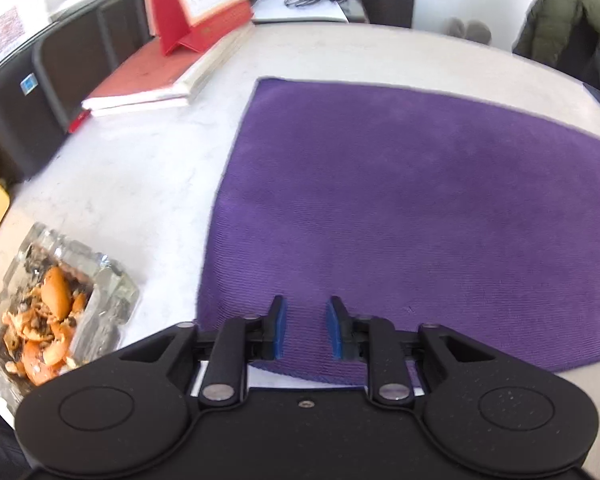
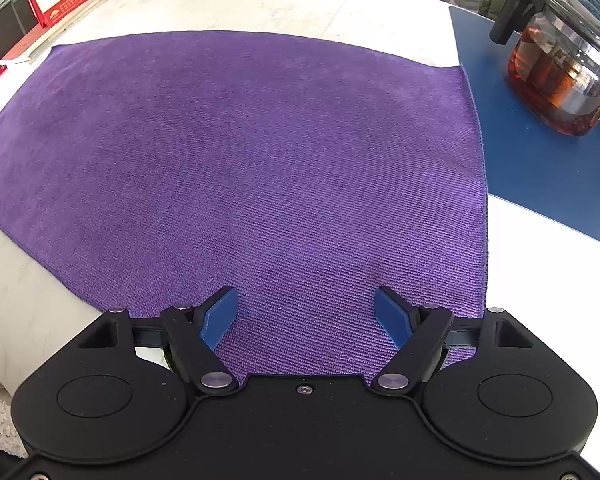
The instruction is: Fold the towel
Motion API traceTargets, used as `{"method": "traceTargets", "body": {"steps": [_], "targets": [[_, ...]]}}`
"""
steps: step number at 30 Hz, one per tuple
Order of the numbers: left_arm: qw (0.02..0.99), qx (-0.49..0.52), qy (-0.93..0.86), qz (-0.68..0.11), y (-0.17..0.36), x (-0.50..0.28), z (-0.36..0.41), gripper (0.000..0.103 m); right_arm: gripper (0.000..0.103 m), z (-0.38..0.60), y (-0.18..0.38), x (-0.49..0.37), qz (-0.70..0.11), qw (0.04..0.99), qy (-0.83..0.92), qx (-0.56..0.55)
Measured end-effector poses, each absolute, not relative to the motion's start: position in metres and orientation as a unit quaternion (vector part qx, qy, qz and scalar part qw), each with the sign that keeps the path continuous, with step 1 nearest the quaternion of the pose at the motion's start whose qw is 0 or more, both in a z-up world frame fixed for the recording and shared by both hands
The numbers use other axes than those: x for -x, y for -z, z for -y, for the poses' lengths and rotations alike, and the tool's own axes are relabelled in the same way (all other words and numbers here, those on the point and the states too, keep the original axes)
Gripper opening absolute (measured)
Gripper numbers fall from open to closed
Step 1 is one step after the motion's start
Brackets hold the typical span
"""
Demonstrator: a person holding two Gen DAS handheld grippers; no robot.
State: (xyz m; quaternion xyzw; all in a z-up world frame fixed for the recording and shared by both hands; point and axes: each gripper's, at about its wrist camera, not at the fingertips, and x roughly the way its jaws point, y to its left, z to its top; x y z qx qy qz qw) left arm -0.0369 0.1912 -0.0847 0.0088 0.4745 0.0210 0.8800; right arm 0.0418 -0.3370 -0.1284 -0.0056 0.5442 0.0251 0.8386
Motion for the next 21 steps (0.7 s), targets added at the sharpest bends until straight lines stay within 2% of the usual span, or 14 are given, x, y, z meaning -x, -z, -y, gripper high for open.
{"method": "traceTargets", "body": {"steps": [13,21], "targets": [[0.872,0.013,-0.038,-0.488,0.08,0.059,-0.202,0.026,0.08,0.337,0.128,-0.039,-0.544,0.839,-0.036,0.001],[0.88,0.007,-0.053,-0.472,0.068,0.045,-0.209,0.025,0.078,0.342,0.118,-0.045,-0.525,0.85,-0.044,-0.005]]}}
